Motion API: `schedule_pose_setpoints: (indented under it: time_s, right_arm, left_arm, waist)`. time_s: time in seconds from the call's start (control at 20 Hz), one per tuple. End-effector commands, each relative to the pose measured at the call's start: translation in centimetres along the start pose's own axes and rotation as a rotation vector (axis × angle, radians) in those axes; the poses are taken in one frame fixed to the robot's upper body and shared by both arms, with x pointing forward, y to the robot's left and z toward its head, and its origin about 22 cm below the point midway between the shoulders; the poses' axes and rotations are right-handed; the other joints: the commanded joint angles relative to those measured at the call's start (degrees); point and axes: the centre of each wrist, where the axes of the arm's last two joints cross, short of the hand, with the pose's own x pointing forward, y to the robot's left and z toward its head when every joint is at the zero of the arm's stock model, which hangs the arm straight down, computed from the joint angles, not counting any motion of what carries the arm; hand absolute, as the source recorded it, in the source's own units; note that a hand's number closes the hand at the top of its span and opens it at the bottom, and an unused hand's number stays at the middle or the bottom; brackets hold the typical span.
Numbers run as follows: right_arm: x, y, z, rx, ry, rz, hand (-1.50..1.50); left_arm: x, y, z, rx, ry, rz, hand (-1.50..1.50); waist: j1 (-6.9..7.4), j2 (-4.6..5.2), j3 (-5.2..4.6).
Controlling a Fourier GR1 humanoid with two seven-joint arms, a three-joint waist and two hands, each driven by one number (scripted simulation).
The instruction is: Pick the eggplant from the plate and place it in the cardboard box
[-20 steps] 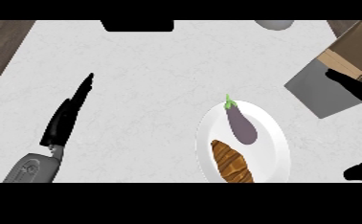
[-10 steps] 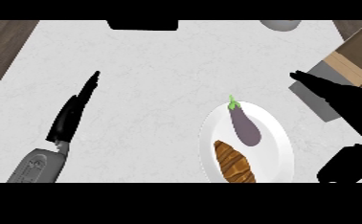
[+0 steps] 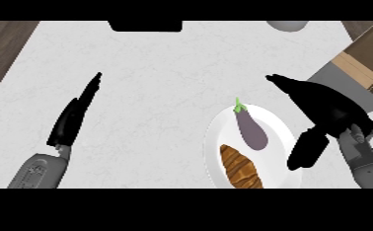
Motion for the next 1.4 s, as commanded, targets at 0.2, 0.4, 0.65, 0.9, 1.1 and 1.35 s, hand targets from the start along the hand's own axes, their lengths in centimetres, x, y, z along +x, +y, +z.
schedule_pose_setpoints:
  time_s: [0.2,0.4,0.65,0.9,1.1,1.35]
  right_arm:
    - [-0.1,3.4,-2.7,0.086,0.072,0.011,-1.50]
    - [1.4,3.3,-3.2,0.030,0.062,0.072,-1.50]
    - [0.3,3.6,-4.0,-0.016,0.026,0.112,-1.50]
    - [1.1,3.5,-6.5,0.071,0.034,0.112,-1.50]
    - [0.3,5.6,-8.4,0.091,0.051,0.117,-1.50]
    - [0.6,7.2,-7.7,0.066,0.065,0.121,-1.50]
  left_arm:
    - [0.6,0.0,0.5,0.004,0.005,0.005,0.00]
    - [-0.7,0.4,1.3,-0.005,0.011,0.005,0.00]
    - [-0.5,-0.8,0.0,-0.014,0.020,0.001,0.00]
    - [-0.7,-0.7,0.0,-0.009,0.012,0.022,0.00]
    - [-0.3,-0.6,1.5,-0.005,0.013,0.011,0.00]
    - [1.1,-0.5,0.7,0.020,0.010,0.014,0.00]
  waist:
    - [-0.54,-0.10,0.07]
    - [-0.50,-0.09,0.05]
    - [-0.78,-0.03,0.06]
    - [-0.58,-0.01,0.05]
    - [-0.27,-0.05,0.07]
    - [-0.58,-0.10,0.07]
